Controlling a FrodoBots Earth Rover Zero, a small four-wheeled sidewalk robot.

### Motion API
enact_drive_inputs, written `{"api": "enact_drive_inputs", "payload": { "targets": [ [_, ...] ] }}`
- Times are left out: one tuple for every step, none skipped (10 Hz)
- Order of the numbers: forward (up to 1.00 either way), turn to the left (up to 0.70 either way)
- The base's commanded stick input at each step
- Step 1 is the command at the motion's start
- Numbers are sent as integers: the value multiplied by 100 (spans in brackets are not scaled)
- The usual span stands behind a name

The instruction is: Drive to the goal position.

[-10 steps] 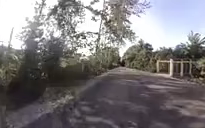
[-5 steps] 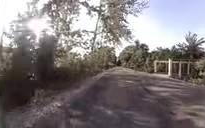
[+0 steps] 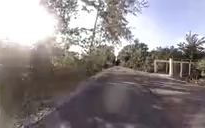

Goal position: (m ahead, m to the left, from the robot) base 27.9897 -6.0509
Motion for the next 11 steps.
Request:
{"api": "enact_drive_inputs", "payload": {
  "targets": [
    [70, 0],
    [70, 0],
    [70, 0],
    [70, 0],
    [70, 0],
    [70, 0],
    [70, -6],
    [70, -15],
    [70, -18],
    [70, -22],
    [70, -26]
  ]
}}
